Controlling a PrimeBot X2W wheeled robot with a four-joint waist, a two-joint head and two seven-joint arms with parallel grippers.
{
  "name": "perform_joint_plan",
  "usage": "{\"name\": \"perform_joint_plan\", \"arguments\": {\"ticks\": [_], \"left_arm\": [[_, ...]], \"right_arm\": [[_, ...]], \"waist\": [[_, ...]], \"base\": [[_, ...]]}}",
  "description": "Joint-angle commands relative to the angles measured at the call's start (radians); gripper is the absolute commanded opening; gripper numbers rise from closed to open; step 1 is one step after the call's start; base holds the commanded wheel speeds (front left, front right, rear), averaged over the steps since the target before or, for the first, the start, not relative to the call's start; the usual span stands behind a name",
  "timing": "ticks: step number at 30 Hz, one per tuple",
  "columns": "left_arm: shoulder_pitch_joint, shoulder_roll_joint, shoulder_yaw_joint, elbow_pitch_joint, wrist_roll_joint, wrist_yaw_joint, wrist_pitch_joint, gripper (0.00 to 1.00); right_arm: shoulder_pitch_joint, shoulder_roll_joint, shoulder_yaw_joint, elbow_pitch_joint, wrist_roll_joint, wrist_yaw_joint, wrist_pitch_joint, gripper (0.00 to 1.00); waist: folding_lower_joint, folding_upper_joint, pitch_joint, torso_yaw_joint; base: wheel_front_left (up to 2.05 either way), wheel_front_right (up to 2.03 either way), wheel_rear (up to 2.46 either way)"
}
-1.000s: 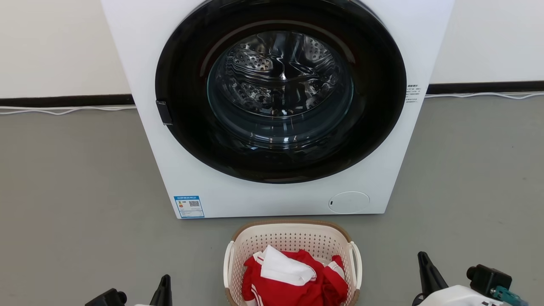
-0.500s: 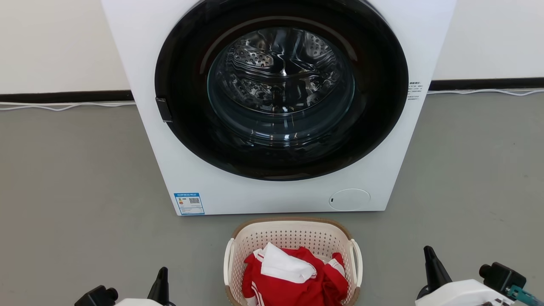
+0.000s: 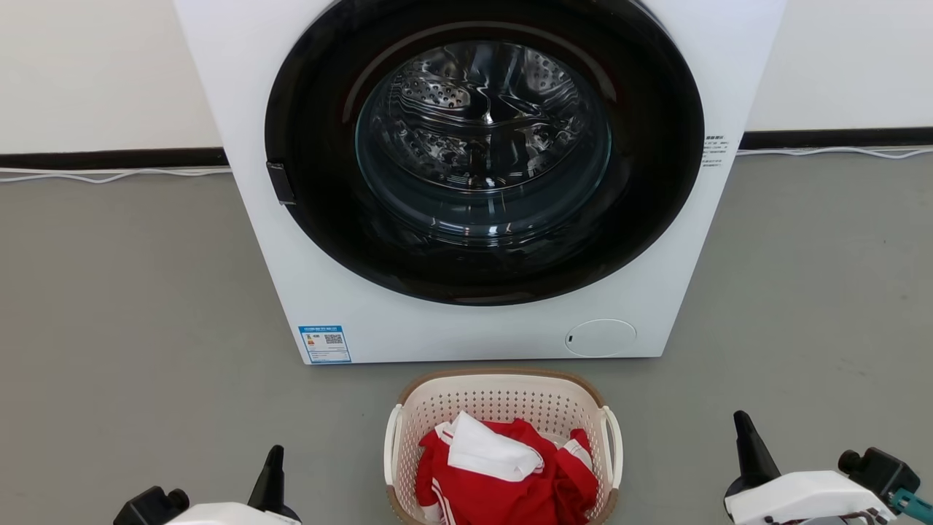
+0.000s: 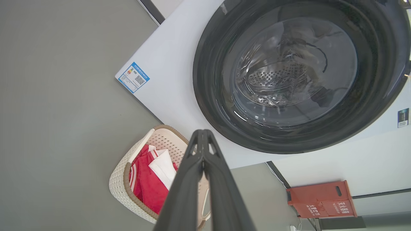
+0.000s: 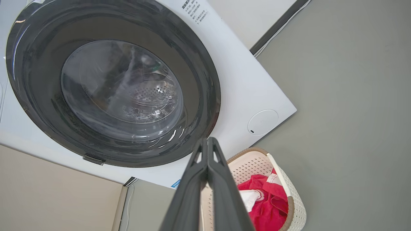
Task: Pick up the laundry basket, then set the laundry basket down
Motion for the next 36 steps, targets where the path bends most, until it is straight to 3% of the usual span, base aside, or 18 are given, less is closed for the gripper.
{"name": "perform_joint_plan", "arguments": {"ticks": [1,36], "left_arm": [[-0.057,0.009,0.024,-0.034,-0.033,-0.013,0.007,0.00],[-0.079,0.011,0.082,-0.116,-0.370,-0.055,0.106,0.00]], "right_arm": [[-0.040,-0.004,0.006,-0.037,0.040,0.004,0.010,0.00],[-0.042,-0.005,-0.025,-0.143,0.460,0.006,0.107,0.00]], "waist": [[-0.0001,0.0000,0.001,0.000],[-0.0001,0.0000,0.029,0.005]], "base": [[0.00,0.00,0.00],[0.00,0.00,0.00]]}}
